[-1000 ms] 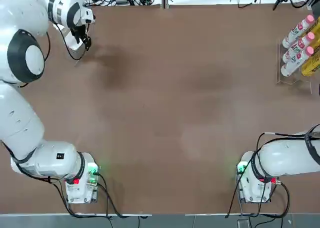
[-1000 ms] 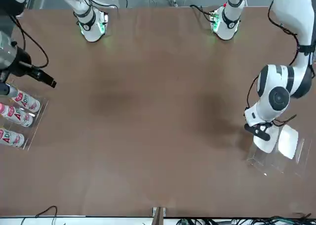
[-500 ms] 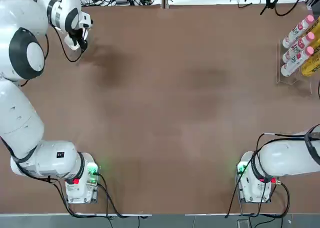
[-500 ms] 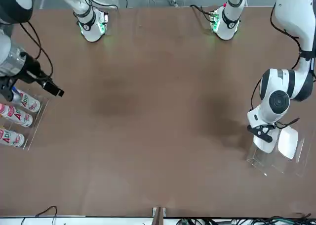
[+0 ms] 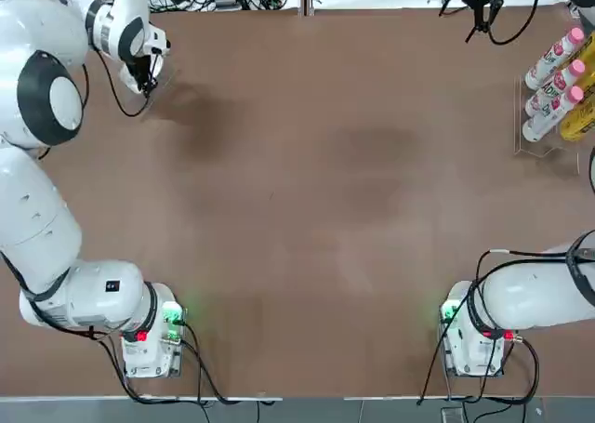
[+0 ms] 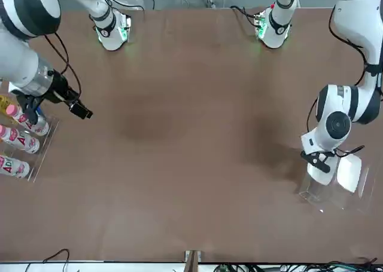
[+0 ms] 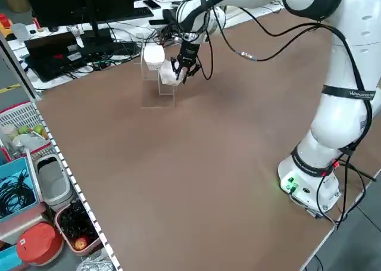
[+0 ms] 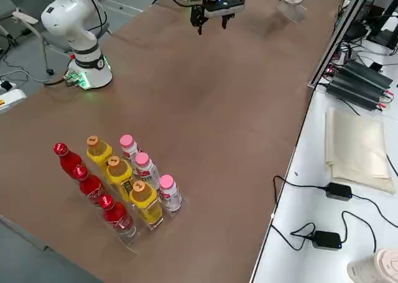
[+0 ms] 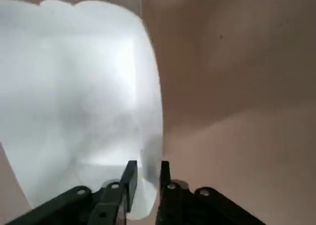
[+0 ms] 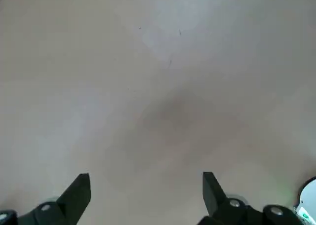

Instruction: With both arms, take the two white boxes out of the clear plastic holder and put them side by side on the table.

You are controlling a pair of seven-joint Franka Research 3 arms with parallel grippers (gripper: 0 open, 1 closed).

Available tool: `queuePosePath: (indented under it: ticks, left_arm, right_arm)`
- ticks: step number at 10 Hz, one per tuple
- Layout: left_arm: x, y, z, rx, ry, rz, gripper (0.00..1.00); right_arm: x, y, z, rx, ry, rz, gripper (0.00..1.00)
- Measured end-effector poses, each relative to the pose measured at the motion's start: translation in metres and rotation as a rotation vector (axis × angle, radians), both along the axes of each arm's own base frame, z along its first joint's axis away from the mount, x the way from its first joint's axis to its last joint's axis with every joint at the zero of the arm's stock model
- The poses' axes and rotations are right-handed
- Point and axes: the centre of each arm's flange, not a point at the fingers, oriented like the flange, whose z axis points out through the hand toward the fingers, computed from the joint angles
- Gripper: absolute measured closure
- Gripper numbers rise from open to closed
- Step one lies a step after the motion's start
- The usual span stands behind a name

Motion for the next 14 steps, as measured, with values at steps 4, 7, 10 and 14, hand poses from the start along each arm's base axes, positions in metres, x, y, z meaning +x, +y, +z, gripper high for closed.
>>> queuePosePath:
  ticks: [4, 7, 10, 14]
  left_arm:
    - [0.009, -0.003, 0.012, -0.001, -0.028, 0.004, 0.98]
    - [0.021, -0.037, 0.034, -0.016, -0.059, 0.075, 0.98]
    - [0.021, -0.082, 0.038, -0.076, -0.087, 0.142, 0.98]
    - [0.011, -0.176, 0.046, -0.189, -0.137, 0.355, 0.98]
  right_arm:
    - [-0.002, 0.012, 0.0, 0.01, 0.002, 0.014, 0.0]
    - [-0.002, 0.014, -0.001, 0.01, 0.004, 0.018, 0.0]
    - [-0.002, 0.013, -0.001, 0.01, 0.004, 0.017, 0.0]
    - [-0.002, 0.013, -0.001, 0.01, 0.005, 0.014, 0.0]
